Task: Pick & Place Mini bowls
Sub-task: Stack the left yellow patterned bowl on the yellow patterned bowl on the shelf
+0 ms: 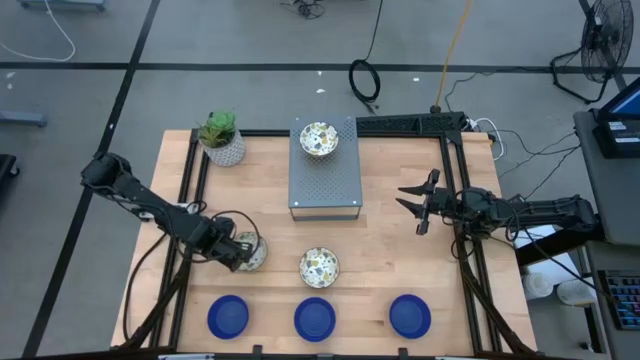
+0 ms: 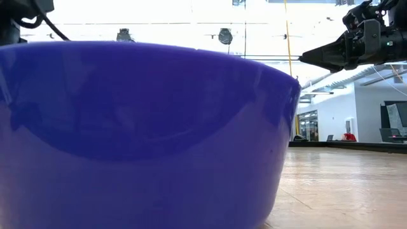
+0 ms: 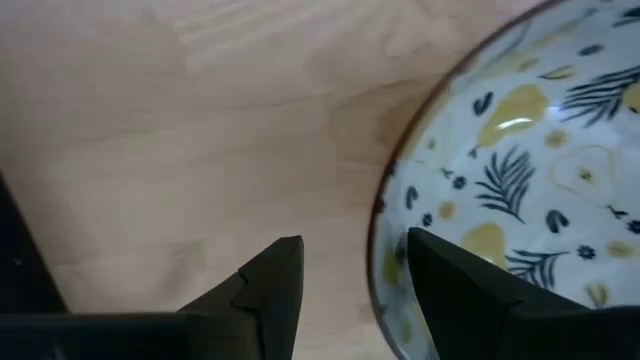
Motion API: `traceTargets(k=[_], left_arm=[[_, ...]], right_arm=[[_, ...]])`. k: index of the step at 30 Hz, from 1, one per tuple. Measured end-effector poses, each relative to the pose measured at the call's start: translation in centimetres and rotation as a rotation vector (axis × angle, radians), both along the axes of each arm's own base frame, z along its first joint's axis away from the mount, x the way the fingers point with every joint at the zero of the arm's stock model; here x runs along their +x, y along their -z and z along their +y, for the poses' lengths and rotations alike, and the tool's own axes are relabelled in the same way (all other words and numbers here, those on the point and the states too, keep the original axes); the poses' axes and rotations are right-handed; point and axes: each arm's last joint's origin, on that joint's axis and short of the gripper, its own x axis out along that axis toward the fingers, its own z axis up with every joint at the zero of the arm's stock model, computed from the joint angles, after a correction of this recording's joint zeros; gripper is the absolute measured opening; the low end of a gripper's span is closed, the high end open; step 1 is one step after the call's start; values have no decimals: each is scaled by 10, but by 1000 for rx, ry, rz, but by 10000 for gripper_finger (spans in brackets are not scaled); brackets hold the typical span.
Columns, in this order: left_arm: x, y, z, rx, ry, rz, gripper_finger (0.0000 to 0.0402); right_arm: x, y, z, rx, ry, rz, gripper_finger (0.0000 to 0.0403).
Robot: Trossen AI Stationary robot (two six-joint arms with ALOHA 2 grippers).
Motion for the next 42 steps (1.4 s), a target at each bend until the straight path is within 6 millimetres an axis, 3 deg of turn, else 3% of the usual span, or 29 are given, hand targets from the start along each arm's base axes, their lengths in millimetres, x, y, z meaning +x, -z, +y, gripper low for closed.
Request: traceTargets(k=[42], left_arm=[[3, 0, 1, 58, 61, -52, 182]], right_arm=[[0, 0, 0, 1, 0, 2, 128]])
